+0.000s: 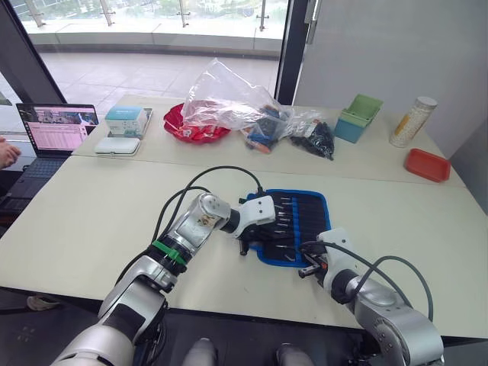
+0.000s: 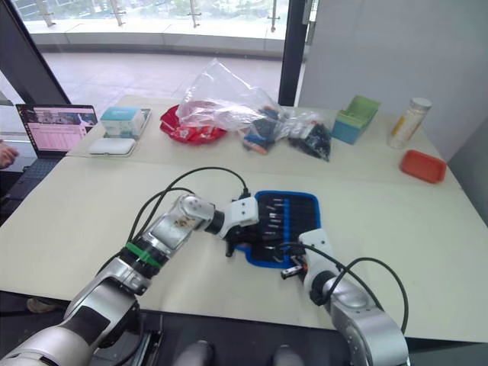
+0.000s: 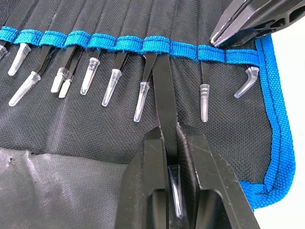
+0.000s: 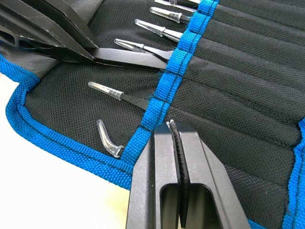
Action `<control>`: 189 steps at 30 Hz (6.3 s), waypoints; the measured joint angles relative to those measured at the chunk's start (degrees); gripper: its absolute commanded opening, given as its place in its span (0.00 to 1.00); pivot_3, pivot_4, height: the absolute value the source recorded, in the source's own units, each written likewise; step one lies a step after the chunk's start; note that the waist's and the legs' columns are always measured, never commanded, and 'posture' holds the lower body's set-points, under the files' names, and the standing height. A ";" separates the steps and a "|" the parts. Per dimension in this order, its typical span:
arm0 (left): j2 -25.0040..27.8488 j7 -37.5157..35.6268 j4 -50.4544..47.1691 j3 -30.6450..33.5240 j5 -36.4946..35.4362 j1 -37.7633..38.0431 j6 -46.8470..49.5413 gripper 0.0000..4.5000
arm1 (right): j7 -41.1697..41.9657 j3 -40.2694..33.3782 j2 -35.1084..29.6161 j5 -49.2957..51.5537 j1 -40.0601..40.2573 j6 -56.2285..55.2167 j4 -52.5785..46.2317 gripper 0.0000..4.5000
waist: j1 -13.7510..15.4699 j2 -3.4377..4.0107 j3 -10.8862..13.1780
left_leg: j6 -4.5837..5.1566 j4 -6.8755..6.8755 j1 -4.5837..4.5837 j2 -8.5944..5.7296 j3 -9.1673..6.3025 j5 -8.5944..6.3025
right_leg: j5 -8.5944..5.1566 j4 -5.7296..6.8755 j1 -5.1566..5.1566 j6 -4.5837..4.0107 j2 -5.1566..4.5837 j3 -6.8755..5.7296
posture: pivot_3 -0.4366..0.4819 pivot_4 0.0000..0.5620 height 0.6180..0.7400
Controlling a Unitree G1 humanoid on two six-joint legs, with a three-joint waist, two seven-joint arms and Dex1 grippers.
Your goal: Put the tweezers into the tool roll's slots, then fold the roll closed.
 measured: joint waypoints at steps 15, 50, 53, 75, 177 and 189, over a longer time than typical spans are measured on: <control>4.96 -6.32 -3.12 -0.04 1.66 -1.49 -3.29 0.00 | -1.21 0.68 1.57 0.03 0.26 0.04 -0.70 0.00 | -1.14 0.03 0.02 | 0.05 -0.17 0.03 0.04 -0.06 -0.03 | 0.01 0.06 -0.07 -0.04 0.04 0.00 | 0.48 0.27 1.00; 12.78 -13.78 -10.46 0.04 2.19 -2.24 -2.88 0.00 | -3.63 1.07 3.58 0.03 0.82 2.26 -2.55 0.00 | -1.24 0.12 0.06 | 0.06 -0.11 0.03 0.05 -0.10 -0.03 | 0.02 0.16 -0.06 -0.06 0.07 0.00 | 0.48 0.27 1.00; 11.99 -13.88 -10.45 -1.11 3.23 -3.41 -1.68 0.00 | -3.69 1.11 3.89 0.03 0.86 2.26 -2.57 0.00 | -1.44 0.12 0.06 | 0.07 -0.11 0.04 0.05 -0.10 -0.03 | 0.02 0.18 -0.07 -0.06 0.07 0.00 | 0.48 0.27 1.00; 9.85 -15.33 -7.05 -5.16 9.23 -7.21 -0.72 0.00 | -5.36 1.30 5.39 0.01 2.17 2.34 -3.76 0.00 | -1.50 0.12 0.07 | 0.07 -0.08 0.04 0.03 -0.14 -0.03 | 0.02 0.28 -0.07 -0.07 0.07 0.00 | 0.48 0.27 1.00; 21.67 -3.29 -38.17 41.79 -29.93 44.62 5.64 1.00 | 2.70 20.54 -4.25 -9.70 -7.86 -19.08 -4.05 0.99 | -3.05 0.79 0.47 | 0.06 0.03 0.18 0.14 -0.16 -0.02 | -0.19 0.96 -0.31 -0.37 0.11 -0.01 | 0.48 0.27 1.00; 24.37 -0.40 -40.92 42.13 -32.20 46.23 5.64 1.00 | -0.97 31.78 0.01 -25.94 -16.03 -20.48 12.66 0.88 | -2.80 0.78 0.48 | 0.05 -0.02 -0.16 0.10 -0.17 -0.02 | -0.16 1.27 -0.85 -0.40 0.09 0.00 | 0.48 0.27 1.00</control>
